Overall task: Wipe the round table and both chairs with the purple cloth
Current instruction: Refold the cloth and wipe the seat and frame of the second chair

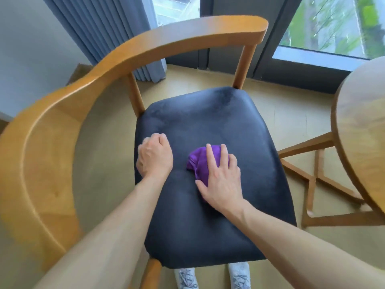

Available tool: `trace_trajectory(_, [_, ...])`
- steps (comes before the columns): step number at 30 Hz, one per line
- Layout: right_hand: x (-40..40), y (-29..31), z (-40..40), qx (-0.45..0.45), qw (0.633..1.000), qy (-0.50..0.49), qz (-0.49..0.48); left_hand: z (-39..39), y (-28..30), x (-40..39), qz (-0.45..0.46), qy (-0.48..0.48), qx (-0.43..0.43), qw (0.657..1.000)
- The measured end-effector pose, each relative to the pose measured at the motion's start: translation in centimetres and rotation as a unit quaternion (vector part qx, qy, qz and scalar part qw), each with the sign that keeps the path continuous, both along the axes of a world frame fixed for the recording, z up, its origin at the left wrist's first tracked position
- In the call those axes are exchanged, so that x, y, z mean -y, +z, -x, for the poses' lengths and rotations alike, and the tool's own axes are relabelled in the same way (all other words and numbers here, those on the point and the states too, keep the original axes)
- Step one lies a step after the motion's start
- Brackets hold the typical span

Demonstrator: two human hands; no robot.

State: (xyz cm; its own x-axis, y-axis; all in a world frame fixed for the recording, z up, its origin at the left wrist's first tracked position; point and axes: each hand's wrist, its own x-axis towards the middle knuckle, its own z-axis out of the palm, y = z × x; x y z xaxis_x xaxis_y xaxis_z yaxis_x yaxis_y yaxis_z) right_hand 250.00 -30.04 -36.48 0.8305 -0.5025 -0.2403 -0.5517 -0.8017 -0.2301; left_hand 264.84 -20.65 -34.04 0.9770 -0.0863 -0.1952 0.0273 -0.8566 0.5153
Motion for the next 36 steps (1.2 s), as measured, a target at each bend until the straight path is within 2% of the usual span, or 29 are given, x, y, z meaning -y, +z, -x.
trace_trajectory(3, [-0.7,-0.6,-0.8,0.013,1.0,0.016,0.009,-2.0,-0.9,-3.0,-0.053,0.072,-0.046,0.995])
trace_trajectory(6, [2.2,-1.0,-2.8,0.084,0.996,0.026,-0.026,-1.9,-1.9,-3.6,-0.031,0.119,-0.073,0.99])
trace_trajectory(10, [4.6,-1.3,-11.9,0.136,0.991,-0.006,-0.001,-2.7,-1.5,-3.3,0.002,0.188,-0.091,0.978])
trace_trajectory(14, [4.2,-1.9,-20.8,0.141,0.989,-0.015,0.044,-4.8,-1.2,-3.6,0.06,0.248,-0.115,0.96])
trace_trajectory(16, [3.1,-2.0,-23.5,0.129,0.99,0.01,0.063,-6.7,-0.7,-3.5,0.072,0.24,-0.086,0.964])
trace_trajectory(20, [-0.3,-1.5,-24.4,0.149,0.977,0.134,0.076,-10.3,1.0,-2.9,0.064,0.174,0.008,0.983])
trace_trajectory(23, [-2.7,-1.1,-20.8,0.171,0.955,0.243,0.019,-11.7,2.6,-2.3,0.038,0.113,0.022,0.993])
trace_trajectory(25, [-4.3,-1.4,-17.2,0.174,0.907,0.383,-0.024,-12.0,3.5,-2.1,0.026,0.09,0.007,0.996])
trace_trajectory(27, [-5.1,-1.8,-14.7,0.141,0.842,0.52,-0.02,-12.2,4.3,-2.3,0.02,0.086,-0.01,0.996])
trace_trajectory(28, [-4.8,-2.0,-14.7,0.134,0.823,0.553,-0.005,-12.3,4.7,-2.3,0.017,0.089,-0.022,0.996])
trace_trajectory(29, [-4.1,-1.9,-15.8,0.141,0.822,0.552,0.02,-12.5,5.1,-2.4,0.014,0.091,-0.035,0.995])
trace_trajectory(30, [-3.4,-1.9,-17.3,0.154,0.84,0.518,0.048,-12.7,5.5,-2.4,0.009,0.091,-0.048,0.995])
trace_trajectory(32, [-2.3,-1.8,-21.2,0.181,0.905,0.372,0.094,-12.8,6.3,-2.4,-0.004,0.08,-0.069,0.994])
trace_trajectory(34, [-2.9,-1.8,-23.9,0.16,0.953,0.236,0.098,-12.8,6.6,-2.1,-0.008,0.051,-0.072,0.996])
trace_trajectory(36, [-5.2,-1.9,-24.2,0.158,0.962,0.211,0.067,-13.0,6.8,-1.7,-0.011,0.027,-0.058,0.998])
